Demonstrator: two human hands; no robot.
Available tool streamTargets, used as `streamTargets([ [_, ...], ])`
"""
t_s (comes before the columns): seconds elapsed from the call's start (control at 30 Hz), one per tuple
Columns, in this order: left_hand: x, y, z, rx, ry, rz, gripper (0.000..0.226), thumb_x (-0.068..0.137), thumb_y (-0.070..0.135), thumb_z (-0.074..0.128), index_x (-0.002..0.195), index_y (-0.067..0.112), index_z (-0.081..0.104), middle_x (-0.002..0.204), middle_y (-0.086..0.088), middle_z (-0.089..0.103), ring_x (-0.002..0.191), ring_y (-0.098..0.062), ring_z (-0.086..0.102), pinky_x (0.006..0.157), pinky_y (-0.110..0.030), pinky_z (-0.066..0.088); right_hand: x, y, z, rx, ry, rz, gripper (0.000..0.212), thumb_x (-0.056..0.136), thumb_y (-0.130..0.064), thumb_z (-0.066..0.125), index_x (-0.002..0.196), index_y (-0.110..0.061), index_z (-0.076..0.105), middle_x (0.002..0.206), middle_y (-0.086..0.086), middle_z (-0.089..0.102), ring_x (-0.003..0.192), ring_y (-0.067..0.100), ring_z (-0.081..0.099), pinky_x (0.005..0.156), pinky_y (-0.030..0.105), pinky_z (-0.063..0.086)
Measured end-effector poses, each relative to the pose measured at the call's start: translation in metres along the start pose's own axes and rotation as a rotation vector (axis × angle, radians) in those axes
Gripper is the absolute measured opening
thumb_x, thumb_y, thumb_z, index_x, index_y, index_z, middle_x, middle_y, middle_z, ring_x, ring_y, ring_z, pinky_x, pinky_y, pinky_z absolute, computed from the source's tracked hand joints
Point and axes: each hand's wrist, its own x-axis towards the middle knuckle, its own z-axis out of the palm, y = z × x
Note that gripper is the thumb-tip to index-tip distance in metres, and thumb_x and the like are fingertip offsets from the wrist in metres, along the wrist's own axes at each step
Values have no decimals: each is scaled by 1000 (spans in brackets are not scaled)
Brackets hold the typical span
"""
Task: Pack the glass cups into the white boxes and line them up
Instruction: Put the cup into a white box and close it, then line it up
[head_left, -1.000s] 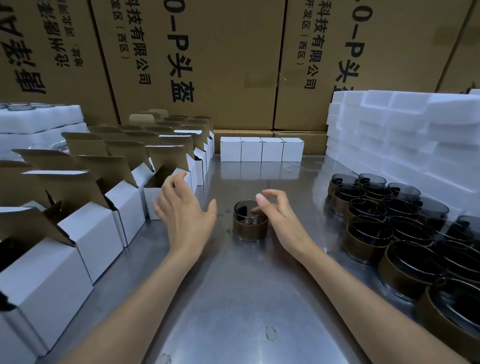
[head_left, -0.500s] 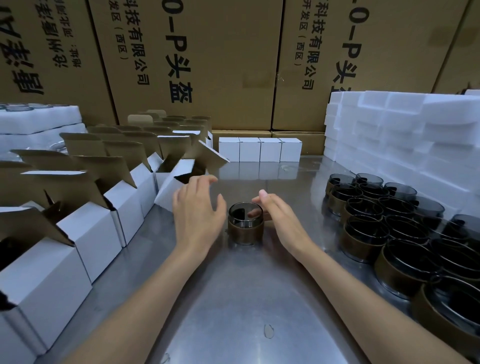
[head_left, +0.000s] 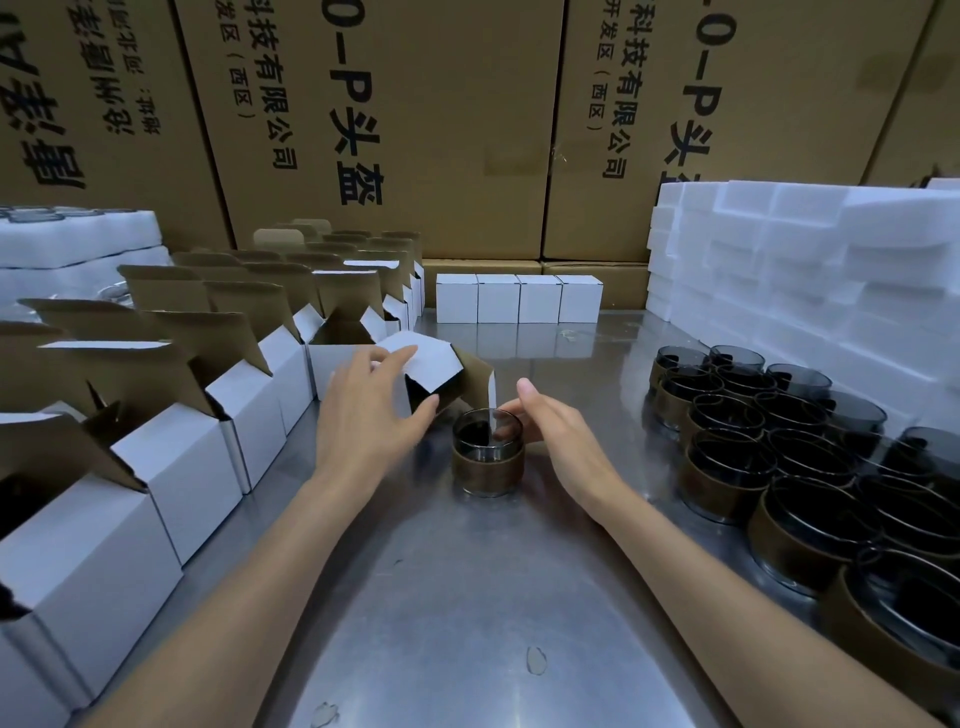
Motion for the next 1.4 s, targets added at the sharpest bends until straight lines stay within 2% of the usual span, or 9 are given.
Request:
streamTargets([
  [0.1,1,-2,-4,84,53,15,46,86,33,67,130,23,59,119,-5,50,109,-21,50,71,-23,42,0,-1,-1,21,-3,-9,54,96,-50,37,88,-10,72,71,-3,69,70,3,64,61,8,46],
  [0.27,-3,3,-9,85,187,64,29,90,33,62,111,15,72,100,-4,61,90,-19,55,53,-19,29,-1,-1,0,32,-18,-3,56,99,-46,35,82,-8,72,69,3,70,66,7,65,58,8,45],
  [0.47,-2,15,-10,-79,287,-17,31,92,36,59,102,12,75,91,-2,67,79,-11,54,53,-20,36,0,-2,-2,22,21,-3,52,102,-33,35,79,-6,73,84,13,72,85,26,66,83,34,52],
  [0.67,-1,27,-11,-155,332,-14,28,93,35,58,101,15,75,92,1,72,78,-4,54,54,-10,27,-5,-7,-1,-16,13,-65,31,92,-54,41,100,-30,58,99,-7,68,85,5,66,67,10,46],
  [0.77,-2,32,-10,-209,330,-43,27,93,34,59,102,15,75,88,-2,73,78,-14,64,54,-11,27,-8,-8,-1,-21,7,-71,61,80,-71,39,126,-30,46,115,-15,58,88,2,65,74,17,43],
  [0.87,-5,34,-6,-237,335,-110,26,92,34,60,103,16,76,88,-3,75,76,-17,65,54,-9,24,-10,-7,0,-92,-22,-85,85,73,-77,46,143,-32,29,128,-14,50,114,9,56,97,28,42],
  [1.13,-16,34,8,-371,249,-181,30,93,40,57,91,19,78,79,0,74,76,-19,66,65,-31,50,-8,-5,1,-195,64,-26,101,56,-80,58,142,-40,25,137,-11,49,122,15,49,104,40,42],
  [1.27,-22,40,13,-417,222,-132,31,91,43,58,90,19,78,73,5,72,65,-6,60,59,-19,43,-8,-4,-1,-160,131,-14,92,61,-79,61,137,-36,34,126,-14,50,117,12,49,94,30,42],
  [1.4,-22,41,15,-483,211,-119,30,90,41,61,73,22,76,64,10,69,63,-8,63,61,-29,51,-4,-1,-2,-100,199,27,44,86,-62,52,120,-35,48,113,-14,57,108,9,53,91,32,43],
])
